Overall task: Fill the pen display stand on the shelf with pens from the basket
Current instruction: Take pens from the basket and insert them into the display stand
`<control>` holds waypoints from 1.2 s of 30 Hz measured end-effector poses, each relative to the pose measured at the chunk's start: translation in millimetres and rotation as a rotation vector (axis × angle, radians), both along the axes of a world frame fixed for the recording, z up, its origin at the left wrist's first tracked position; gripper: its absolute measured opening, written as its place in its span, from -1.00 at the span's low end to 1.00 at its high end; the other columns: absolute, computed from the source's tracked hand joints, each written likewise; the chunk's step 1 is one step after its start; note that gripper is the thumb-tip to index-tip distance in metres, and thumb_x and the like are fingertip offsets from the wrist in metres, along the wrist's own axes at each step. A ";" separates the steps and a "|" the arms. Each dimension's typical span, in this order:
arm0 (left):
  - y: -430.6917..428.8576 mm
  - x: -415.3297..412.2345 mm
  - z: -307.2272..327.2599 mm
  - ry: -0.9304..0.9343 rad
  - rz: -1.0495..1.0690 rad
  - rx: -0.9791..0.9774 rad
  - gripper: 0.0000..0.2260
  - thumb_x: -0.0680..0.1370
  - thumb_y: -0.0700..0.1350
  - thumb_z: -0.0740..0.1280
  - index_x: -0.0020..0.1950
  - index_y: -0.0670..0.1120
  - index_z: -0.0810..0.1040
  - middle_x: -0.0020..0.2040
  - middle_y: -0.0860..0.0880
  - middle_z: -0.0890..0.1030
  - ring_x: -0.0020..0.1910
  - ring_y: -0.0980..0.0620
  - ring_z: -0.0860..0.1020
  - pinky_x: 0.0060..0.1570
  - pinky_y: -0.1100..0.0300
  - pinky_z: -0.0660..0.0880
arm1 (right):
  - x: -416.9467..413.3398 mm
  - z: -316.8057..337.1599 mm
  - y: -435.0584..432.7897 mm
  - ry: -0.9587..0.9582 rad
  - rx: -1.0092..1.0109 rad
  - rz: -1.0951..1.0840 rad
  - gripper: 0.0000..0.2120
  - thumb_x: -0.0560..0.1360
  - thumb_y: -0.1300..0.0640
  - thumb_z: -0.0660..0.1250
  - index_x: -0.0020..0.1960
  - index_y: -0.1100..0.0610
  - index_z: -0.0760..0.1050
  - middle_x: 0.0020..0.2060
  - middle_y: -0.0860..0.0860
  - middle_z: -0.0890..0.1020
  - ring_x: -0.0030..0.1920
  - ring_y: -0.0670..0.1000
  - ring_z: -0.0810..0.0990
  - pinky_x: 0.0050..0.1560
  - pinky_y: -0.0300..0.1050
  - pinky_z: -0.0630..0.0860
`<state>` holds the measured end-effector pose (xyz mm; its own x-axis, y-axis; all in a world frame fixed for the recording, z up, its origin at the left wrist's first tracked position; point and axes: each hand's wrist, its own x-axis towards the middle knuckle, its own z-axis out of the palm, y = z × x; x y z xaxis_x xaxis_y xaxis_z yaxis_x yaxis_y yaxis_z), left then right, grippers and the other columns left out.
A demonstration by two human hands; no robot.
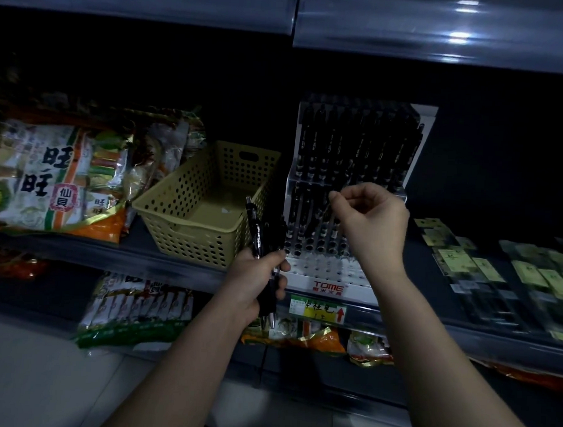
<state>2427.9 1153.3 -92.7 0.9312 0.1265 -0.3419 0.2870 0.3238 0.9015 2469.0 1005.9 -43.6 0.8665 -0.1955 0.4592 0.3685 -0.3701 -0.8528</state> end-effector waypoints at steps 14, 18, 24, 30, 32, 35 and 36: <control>1.5 -0.2 1.7 0.004 0.029 -0.023 -0.95 0.57 -0.26 0.29 -0.09 -0.17 0.46 -0.32 -0.09 0.53 -0.51 0.03 0.41 -0.59 0.27 0.32 | 3.9 -9.5 5.3 -0.090 -0.202 -0.122 -0.85 0.46 0.07 0.44 -0.24 0.11 0.58 -0.39 -0.06 0.59 -0.34 -0.06 0.57 -0.29 -0.14 0.52; 1.4 -1.5 3.6 0.001 0.028 -0.038 -0.93 0.57 -0.26 0.29 -0.11 -0.16 0.47 -0.31 -0.09 0.55 -0.52 0.04 0.44 -0.59 0.27 0.34 | 6.5 -17.3 8.2 -0.059 -0.265 -0.120 -0.84 0.46 0.06 0.44 -0.23 0.12 0.60 -0.39 -0.06 0.59 -0.34 -0.05 0.57 -0.31 -0.17 0.50; 2.6 -2.4 5.2 -0.007 0.025 -0.044 -0.97 0.57 -0.25 0.30 -0.07 -0.18 0.49 -0.30 -0.09 0.55 -0.51 0.04 0.45 -0.57 0.27 0.37 | 10.2 -25.5 12.8 0.011 -0.347 -0.126 -0.84 0.46 0.04 0.44 -0.20 0.13 0.61 -0.37 -0.02 0.62 -0.34 -0.01 0.58 -0.28 -0.12 0.51; 3.6 -2.6 6.4 -0.016 0.021 -0.048 -0.97 0.58 -0.24 0.29 -0.04 -0.20 0.48 -0.28 -0.09 0.55 -0.51 0.06 0.46 -0.56 0.28 0.38 | 11.7 -31.4 15.2 0.050 -0.366 -0.120 -0.83 0.46 0.03 0.44 -0.18 0.13 0.62 -0.34 0.00 0.65 -0.33 -0.01 0.59 -0.27 -0.09 0.54; 4.0 -3.5 6.9 -0.019 0.012 -0.059 -0.97 0.57 -0.24 0.30 -0.03 -0.20 0.49 -0.28 -0.09 0.55 -0.50 0.06 0.48 -0.55 0.28 0.41 | 10.7 -33.6 14.8 0.047 -0.367 -0.104 -0.84 0.47 0.05 0.43 -0.19 0.14 0.61 -0.35 0.00 0.64 -0.34 0.00 0.58 -0.28 -0.07 0.55; 4.0 -5.7 8.4 -0.023 -0.015 -0.088 -0.97 0.56 -0.23 0.32 -0.04 -0.19 0.50 -0.25 -0.10 0.57 -0.47 0.05 0.51 -0.49 0.24 0.50 | 9.8 -36.5 15.0 0.040 -0.370 -0.088 -0.84 0.47 0.06 0.43 -0.21 0.14 0.59 -0.37 -0.01 0.62 -0.35 0.00 0.57 -0.29 -0.05 0.55; 4.0 -6.2 9.0 -0.025 -0.025 -0.100 -0.97 0.56 -0.23 0.32 -0.04 -0.19 0.50 -0.24 -0.09 0.57 -0.46 0.04 0.52 -0.47 0.22 0.52 | 9.7 -36.8 15.1 0.038 -0.371 -0.085 -0.84 0.46 0.06 0.44 -0.21 0.14 0.59 -0.38 -0.02 0.61 -0.35 0.00 0.57 -0.30 -0.05 0.54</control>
<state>2421.7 1157.2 -83.7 0.9421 0.0700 -0.3279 0.2734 0.4057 0.8721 2478.7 1021.0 -80.4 0.8720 -0.0939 0.4804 0.2942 -0.6839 -0.6676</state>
